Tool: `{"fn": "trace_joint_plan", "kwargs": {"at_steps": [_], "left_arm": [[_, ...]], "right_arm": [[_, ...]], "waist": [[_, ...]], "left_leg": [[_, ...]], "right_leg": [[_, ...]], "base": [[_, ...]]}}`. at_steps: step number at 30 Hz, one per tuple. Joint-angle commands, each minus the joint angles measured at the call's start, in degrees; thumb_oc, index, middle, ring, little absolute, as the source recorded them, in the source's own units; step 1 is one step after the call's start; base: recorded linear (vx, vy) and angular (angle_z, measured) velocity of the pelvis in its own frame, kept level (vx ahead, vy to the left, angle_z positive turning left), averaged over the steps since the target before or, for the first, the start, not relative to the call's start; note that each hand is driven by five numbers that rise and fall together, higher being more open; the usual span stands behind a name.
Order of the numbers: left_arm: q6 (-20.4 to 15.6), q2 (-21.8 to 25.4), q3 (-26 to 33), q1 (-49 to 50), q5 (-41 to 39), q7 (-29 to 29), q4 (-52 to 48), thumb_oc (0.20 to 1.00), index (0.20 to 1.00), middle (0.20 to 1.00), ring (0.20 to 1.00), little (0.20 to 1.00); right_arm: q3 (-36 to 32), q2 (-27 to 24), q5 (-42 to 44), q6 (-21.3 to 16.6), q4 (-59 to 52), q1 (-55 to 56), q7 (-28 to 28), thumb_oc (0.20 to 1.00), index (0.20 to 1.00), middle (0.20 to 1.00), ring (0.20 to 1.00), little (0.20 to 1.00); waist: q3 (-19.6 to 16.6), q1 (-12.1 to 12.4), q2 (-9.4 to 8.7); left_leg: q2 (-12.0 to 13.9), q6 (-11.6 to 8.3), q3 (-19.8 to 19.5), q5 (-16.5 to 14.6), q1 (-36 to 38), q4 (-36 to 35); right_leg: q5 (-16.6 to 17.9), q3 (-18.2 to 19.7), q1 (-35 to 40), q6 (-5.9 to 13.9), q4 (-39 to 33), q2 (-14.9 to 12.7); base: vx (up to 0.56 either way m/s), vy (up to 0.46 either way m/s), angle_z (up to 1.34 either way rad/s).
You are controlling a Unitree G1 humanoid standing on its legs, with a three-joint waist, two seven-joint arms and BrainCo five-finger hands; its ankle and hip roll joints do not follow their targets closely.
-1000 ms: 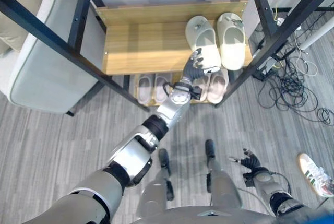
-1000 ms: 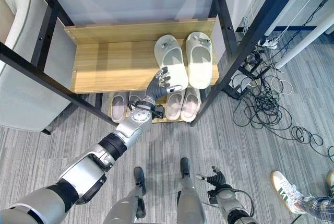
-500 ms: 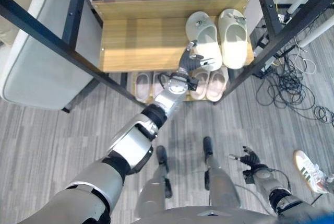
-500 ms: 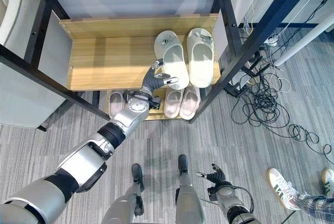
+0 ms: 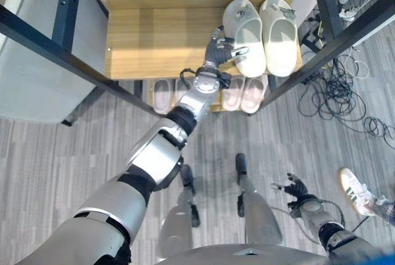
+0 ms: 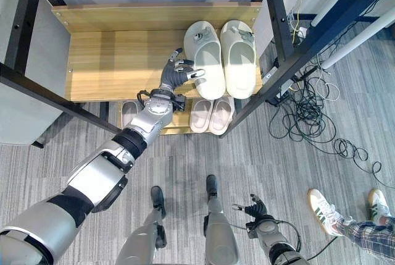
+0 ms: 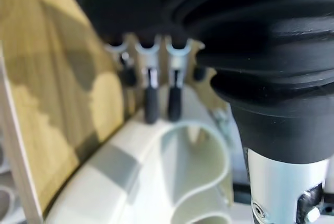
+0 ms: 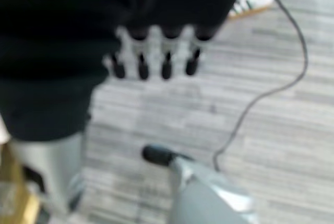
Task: Arrange the slippers neatly on the shoe rack.
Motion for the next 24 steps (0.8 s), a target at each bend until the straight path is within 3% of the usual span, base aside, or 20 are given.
{"fn": "trace_joint_plan", "kwargs": {"at_steps": [1,15,24], "left_arm": [[-2.26,-3.32,2.59,-2.54,0.11,-0.23,-1.83,1.0,1.0,1.0,1.0,1.0],[-1.85,-2.58,2.75,-2.5,2.59,0.05,-0.89,1.0,1.0,1.0,1.0,1.0],[-2.3,2.18,3.67,-3.71,3.77,0.6,-2.18,1.0,1.0,1.0,1.0,1.0]], "right_arm": [[2.41,-5.07,0.88,-1.0,-1.39,-2.37,-0.58,1.0,1.0,1.0,1.0,1.0],[2.29,-5.27,0.77,-1.05,-0.88,-2.26,-0.31,1.0,1.0,1.0,1.0,1.0],[1.79,-4.96,1.09,-1.28,-0.6,-1.38,0.34,1.0,1.0,1.0,1.0,1.0]], "waist": [[1.66,-0.27,2.92],[1.48,-0.33,2.99],[0.53,-0.03,3.31]], "left_leg": [[1.33,-0.89,-7.45,-3.6,-7.5,6.7],[1.36,-0.91,-7.39,-4.08,-7.78,7.55],[1.51,-1.06,-7.68,-4.54,-7.55,8.4]], "right_leg": [[-9.97,-0.23,-2.48,1.51,9.41,-0.09],[-10.17,-0.05,-2.55,1.44,9.91,-0.02],[-10.42,-0.4,-1.59,1.54,9.97,-0.02]], "base": [[0.0,0.0,0.0],[0.0,0.0,0.0],[0.0,-0.002,-0.01]]}}
